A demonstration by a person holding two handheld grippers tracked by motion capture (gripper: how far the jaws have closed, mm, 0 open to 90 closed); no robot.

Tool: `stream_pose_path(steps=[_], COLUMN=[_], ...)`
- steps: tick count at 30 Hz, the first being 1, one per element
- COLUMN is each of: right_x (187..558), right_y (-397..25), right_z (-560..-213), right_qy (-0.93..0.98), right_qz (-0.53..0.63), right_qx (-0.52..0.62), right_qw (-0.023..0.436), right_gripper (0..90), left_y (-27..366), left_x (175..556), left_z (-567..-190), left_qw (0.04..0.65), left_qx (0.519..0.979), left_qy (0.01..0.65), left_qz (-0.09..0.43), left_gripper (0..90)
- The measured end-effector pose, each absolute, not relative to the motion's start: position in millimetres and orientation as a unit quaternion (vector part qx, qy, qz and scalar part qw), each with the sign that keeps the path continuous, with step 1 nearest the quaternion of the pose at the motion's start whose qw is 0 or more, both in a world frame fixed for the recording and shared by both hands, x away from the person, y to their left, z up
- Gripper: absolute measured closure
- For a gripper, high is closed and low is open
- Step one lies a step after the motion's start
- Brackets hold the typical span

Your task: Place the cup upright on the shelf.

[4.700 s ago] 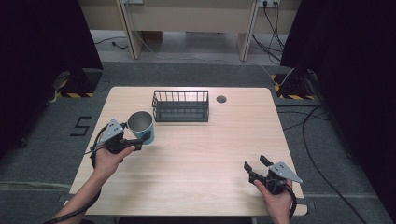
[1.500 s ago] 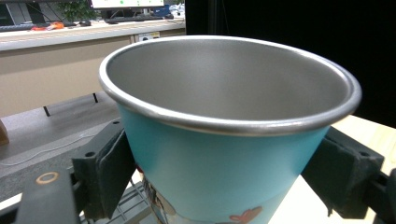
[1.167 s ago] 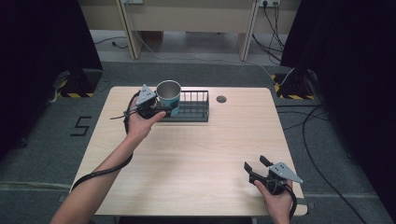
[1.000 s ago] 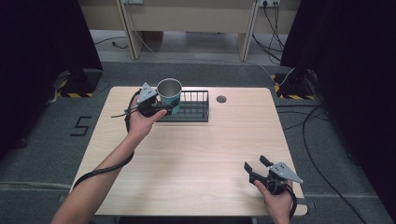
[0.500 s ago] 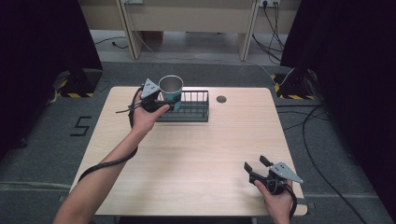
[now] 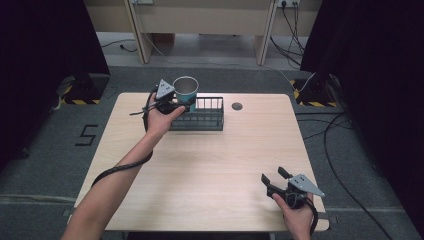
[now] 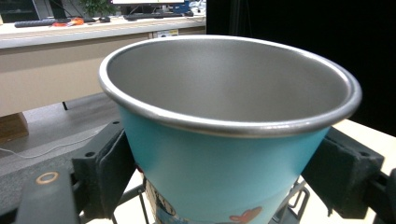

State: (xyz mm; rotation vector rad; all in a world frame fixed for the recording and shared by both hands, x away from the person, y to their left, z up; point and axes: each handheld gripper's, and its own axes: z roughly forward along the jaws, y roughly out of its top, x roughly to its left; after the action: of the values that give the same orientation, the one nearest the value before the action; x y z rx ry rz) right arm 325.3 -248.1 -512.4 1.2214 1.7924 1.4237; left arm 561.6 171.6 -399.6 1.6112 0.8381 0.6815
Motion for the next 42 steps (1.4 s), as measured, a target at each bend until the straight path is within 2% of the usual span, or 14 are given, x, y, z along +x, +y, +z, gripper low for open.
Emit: stream_pose_path(steps=[23, 42], right_x=[325.0, 324.8], right_y=[-248.1, -248.0], right_z=[-512.4, -512.3], right_qy=[0.665, 0.666], right_qz=[0.529, 0.53], right_qx=[0.453, 0.453], right_qw=[0.268, 0.267], right_gripper=[26.6, 26.6], left_y=[157.2, 148.1], left_x=[583.5, 587.0], left_z=[-419.9, -439.3], left_qw=[0.539, 0.515], left_qx=[0.694, 0.706], left_qy=[0.387, 0.407], left_qz=[0.28, 0.267], left_gripper=[15.8, 15.7])
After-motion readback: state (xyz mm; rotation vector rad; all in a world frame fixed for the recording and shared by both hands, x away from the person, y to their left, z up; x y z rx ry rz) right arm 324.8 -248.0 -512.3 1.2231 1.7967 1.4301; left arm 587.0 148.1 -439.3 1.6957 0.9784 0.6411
